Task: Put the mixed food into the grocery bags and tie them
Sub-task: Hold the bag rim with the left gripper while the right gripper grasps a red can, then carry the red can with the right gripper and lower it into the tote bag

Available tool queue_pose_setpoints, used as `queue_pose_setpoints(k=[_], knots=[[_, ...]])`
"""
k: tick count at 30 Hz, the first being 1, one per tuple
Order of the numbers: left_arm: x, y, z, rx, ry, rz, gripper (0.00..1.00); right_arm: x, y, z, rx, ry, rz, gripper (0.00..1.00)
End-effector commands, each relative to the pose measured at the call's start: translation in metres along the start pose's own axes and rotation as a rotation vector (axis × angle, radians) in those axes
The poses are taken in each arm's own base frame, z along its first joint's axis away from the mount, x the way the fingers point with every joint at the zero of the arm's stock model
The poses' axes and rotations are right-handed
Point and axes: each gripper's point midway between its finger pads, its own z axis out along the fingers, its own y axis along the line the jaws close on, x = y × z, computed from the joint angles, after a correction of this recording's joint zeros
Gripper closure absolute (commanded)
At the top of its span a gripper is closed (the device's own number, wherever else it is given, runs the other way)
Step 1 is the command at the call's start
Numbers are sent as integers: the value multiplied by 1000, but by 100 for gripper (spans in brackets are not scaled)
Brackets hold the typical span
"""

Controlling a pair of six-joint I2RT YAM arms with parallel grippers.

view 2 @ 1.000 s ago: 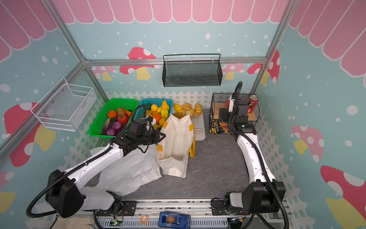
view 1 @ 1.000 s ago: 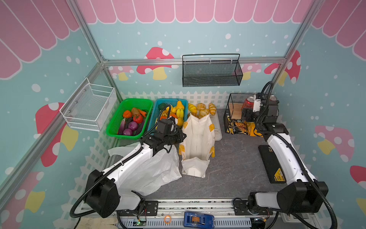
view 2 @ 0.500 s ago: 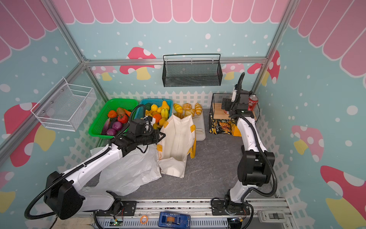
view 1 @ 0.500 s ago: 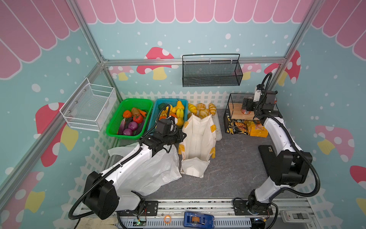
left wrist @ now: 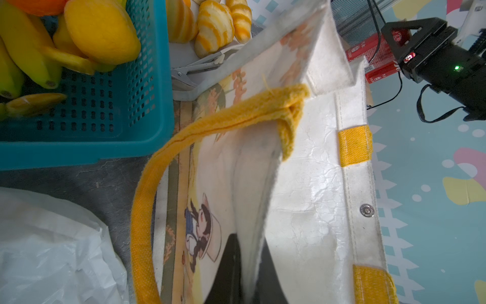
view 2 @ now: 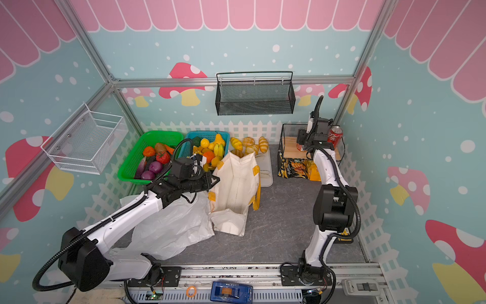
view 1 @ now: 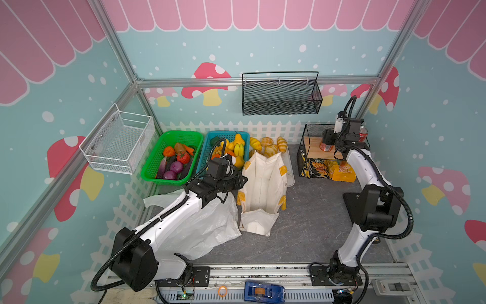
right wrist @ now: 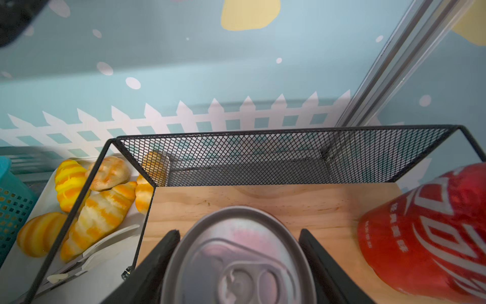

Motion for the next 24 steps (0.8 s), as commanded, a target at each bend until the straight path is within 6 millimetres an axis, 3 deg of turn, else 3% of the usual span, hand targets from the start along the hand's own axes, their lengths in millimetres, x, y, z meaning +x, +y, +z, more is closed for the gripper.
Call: queue_pose_setpoints(k=[1, 5, 7, 10, 14, 17, 20, 24], knots=[[-11, -13, -9, 46, -53, 28, 100, -16, 4, -2, -26, -39, -20, 41], [-10, -15, -9, 56, -46, 20, 100, -25, 2, -16, -14, -55, -36, 53], [-9, -17, -10, 65, -41, 11, 100, -32, 1, -31, -1, -71, -40, 59], [-6, -20, -9, 89, -38, -14, 100, -44, 4, -71, -6, -126, -24, 65], [-1, -24, -5, 126, -24, -52, 100, -48, 26, -134, -105, -216, 5, 72], [1, -27, -3, 142, -14, -61, 100, -41, 56, -176, -212, -254, -4, 74], [4, -28, -2, 149, -4, -62, 100, -36, 103, -218, -390, -305, -40, 75], [8, -29, 1, 154, 11, -61, 100, -28, 182, -261, -641, -334, -116, 76]])
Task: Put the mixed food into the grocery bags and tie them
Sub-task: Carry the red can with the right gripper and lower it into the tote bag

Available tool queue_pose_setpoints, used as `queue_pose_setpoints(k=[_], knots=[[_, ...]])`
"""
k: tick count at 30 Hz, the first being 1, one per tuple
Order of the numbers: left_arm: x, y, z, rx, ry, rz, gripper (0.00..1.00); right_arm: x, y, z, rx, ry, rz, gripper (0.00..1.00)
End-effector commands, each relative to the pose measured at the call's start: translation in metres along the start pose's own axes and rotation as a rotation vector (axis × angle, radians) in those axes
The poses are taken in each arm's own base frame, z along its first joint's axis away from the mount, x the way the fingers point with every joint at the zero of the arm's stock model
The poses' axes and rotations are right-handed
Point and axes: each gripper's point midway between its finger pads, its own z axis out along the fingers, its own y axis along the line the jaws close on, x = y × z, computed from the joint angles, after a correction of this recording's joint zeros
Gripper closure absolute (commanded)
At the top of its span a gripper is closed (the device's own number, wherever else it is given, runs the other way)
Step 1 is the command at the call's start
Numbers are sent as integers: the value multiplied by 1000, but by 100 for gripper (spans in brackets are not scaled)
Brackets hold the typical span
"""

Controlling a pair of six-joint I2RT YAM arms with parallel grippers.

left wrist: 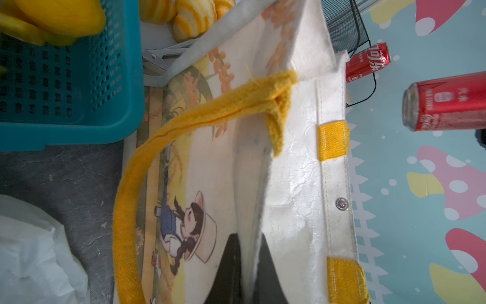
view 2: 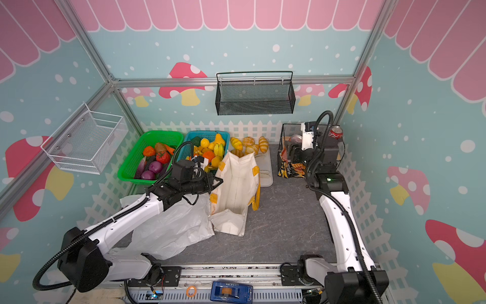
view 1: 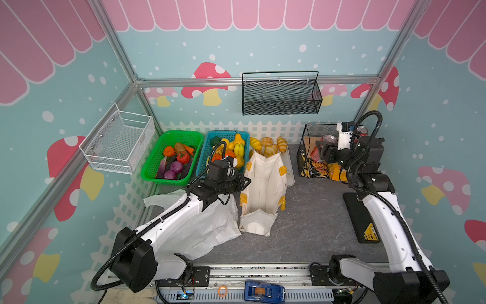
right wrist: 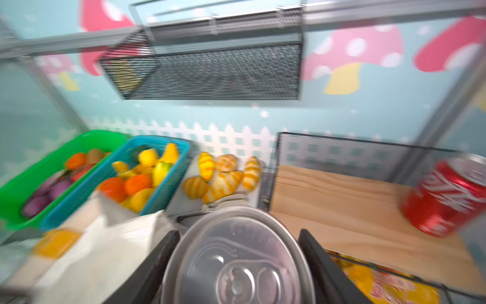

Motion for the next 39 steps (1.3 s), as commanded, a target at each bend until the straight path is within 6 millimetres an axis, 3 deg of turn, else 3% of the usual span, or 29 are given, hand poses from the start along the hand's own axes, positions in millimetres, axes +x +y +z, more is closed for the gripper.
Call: queue_pose_setpoints(k=[1, 5, 8, 13, 17, 21, 23, 27, 35, 39], knots=[[-3, -16, -2, 62, -14, 6, 100, -17, 77, 1, -276, -83, -42, 77], [-3, -16, -2, 61, -17, 9, 100, 17, 140, 27, -457, -21, -52, 77], [-1, -14, -3, 59, -16, 6, 100, 49, 164, 49, -505, 38, -62, 78], [5, -14, -5, 71, 0, -7, 100, 111, 164, 79, -467, 133, -50, 80], [21, -27, -8, 126, 64, -21, 100, 148, 145, 73, -356, 204, -58, 82], [52, -52, -10, 219, 184, -30, 100, 162, 102, 46, -133, 263, -83, 82], [62, -59, -9, 246, 228, -41, 100, 167, 95, 36, -102, 271, -82, 82], [63, -55, -4, 228, 228, -39, 100, 166, 116, 32, -221, 222, -34, 82], [59, -34, 11, 143, 197, -33, 100, 179, 167, 60, -411, 214, -124, 82], [57, -27, 11, 131, 175, -50, 100, 196, 174, 69, -437, 182, -154, 82]])
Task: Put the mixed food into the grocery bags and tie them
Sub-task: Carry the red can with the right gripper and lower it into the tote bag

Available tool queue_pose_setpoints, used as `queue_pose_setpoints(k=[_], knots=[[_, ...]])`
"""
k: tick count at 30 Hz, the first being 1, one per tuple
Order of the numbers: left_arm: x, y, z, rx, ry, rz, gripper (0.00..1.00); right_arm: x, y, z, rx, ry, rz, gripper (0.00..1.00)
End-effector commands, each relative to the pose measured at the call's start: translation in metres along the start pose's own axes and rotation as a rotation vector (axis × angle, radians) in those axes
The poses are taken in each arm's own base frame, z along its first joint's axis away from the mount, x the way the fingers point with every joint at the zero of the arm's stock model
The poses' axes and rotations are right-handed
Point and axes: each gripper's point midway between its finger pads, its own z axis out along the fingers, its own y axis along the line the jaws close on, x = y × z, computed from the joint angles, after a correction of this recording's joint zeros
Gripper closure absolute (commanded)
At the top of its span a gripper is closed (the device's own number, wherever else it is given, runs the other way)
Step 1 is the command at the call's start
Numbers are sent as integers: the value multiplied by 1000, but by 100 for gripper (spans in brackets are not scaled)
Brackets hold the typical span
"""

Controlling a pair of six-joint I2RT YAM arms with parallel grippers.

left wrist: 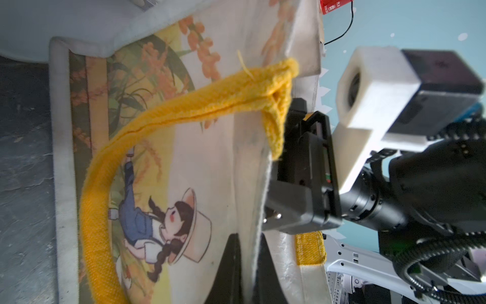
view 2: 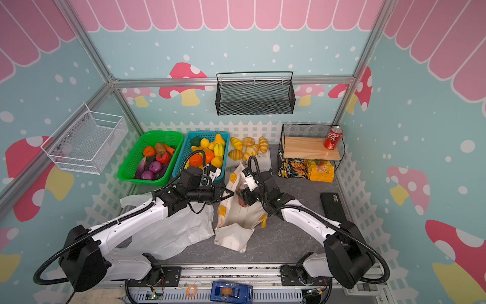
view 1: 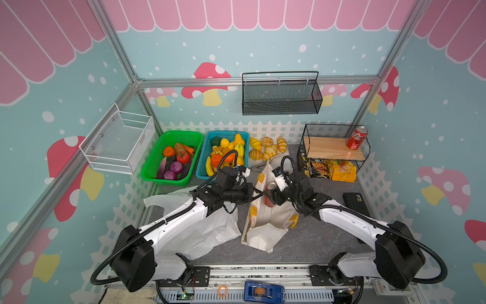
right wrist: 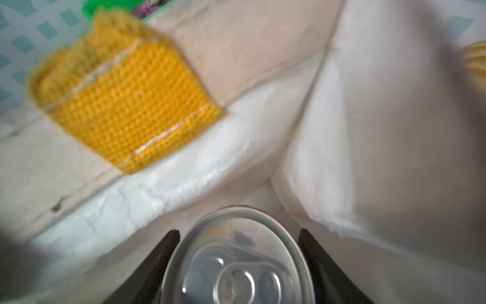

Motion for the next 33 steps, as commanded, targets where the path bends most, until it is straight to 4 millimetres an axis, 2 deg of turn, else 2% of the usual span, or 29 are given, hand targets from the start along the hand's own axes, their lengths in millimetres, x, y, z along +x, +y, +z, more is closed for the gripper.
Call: queue_pose_setpoints(k=[1, 5, 8, 12, 18, 26, 29, 33], knots=[[-6, 8, -1, -10, -37, -12, 100, -44, 11, -2, -47, -216, -96, 82], [-6, 16, -2, -9, -39, -38, 100, -38, 9, 6, -42, -280, -91, 82], [-6, 21, -4, -12, -40, -49, 100, -34, 0, 18, 7, -279, -76, 82], [-7, 25, -6, -15, -43, -53, 100, -23, -24, 30, 134, -264, -46, 83], [-6, 30, -3, -23, -34, -51, 100, -20, -50, 41, 263, -289, 15, 83], [-2, 36, 1, -30, -11, -46, 100, -16, -51, 67, 237, -290, 30, 82], [-2, 39, 2, -34, -11, -48, 100, -8, -49, 75, 220, -259, 23, 76], [-4, 42, 0, -37, -20, -54, 100, -3, -47, 73, 214, -227, 3, 57]])
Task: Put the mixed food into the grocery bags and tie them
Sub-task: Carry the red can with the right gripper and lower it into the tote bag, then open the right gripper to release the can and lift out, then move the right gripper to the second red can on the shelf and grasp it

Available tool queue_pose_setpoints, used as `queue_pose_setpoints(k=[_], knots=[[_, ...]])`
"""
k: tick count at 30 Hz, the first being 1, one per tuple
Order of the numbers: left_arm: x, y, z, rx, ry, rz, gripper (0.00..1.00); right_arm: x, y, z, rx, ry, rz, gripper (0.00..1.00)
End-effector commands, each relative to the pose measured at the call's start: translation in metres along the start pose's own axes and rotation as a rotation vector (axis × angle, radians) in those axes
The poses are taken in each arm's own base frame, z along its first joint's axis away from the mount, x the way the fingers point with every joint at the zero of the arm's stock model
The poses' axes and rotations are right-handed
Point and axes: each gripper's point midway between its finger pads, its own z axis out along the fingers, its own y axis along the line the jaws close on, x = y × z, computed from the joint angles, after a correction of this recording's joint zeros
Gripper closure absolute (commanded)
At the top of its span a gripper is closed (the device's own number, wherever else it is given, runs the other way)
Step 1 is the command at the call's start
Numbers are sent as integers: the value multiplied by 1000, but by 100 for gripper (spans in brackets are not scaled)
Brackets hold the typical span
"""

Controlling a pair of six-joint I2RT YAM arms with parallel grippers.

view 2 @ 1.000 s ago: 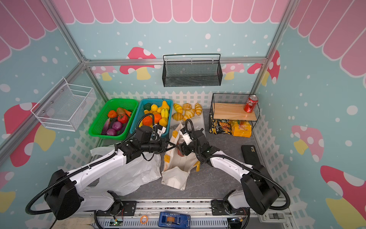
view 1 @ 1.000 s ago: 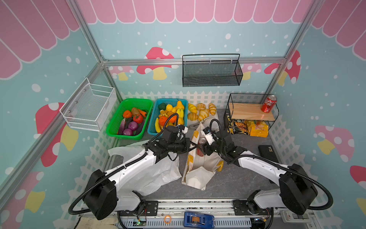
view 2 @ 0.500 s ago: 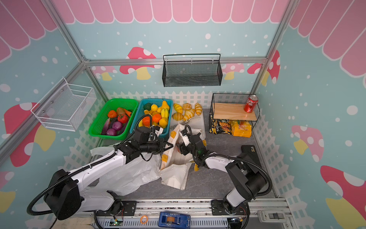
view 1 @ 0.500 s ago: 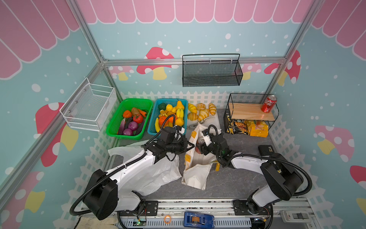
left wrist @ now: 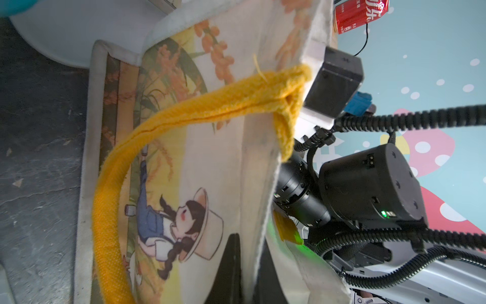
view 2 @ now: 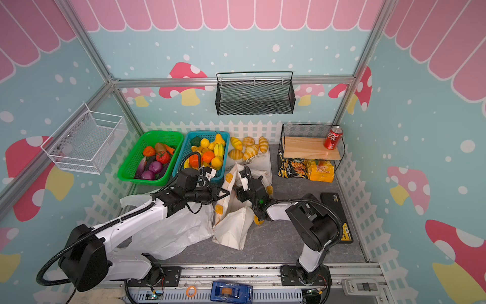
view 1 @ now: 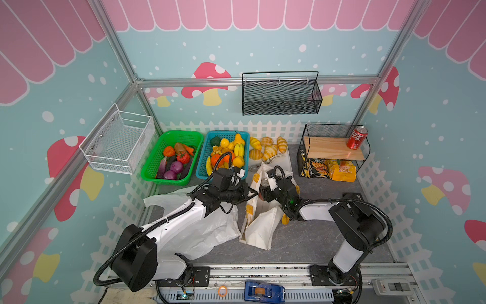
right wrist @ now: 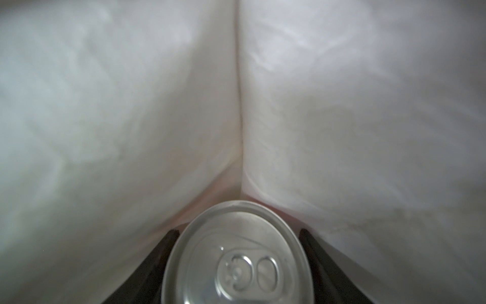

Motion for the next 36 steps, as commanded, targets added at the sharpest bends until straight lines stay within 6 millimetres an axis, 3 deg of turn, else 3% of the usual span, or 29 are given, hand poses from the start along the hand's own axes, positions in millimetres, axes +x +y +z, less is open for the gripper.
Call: queue_pose_setpoints(k=[1, 6, 9, 14, 19, 29, 33, 36], knots=[[3, 12, 2, -16, 13, -14, 100, -20, -1, 0, 6, -46, -23, 51], [-4, 15, -3, -19, -16, -18, 100, -28, 5, -13, -31, -14, -39, 32], [-5, 16, -3, -17, -19, -21, 100, -31, 7, -22, -39, -1, -36, 16], [-8, 16, -3, -11, -27, -24, 100, -38, 11, -32, -62, 17, -32, 4], [-9, 17, -4, -13, -32, -26, 100, -58, 20, -47, -106, 28, -52, 4], [-11, 19, -5, -22, -41, -26, 100, -152, 15, -107, -57, -54, -117, 4], [-11, 20, -5, -26, -41, -26, 100, -191, -7, -137, 22, -99, -115, 4], [-11, 19, -5, -25, -42, -23, 100, -211, -47, -158, 119, -123, -66, 4]])
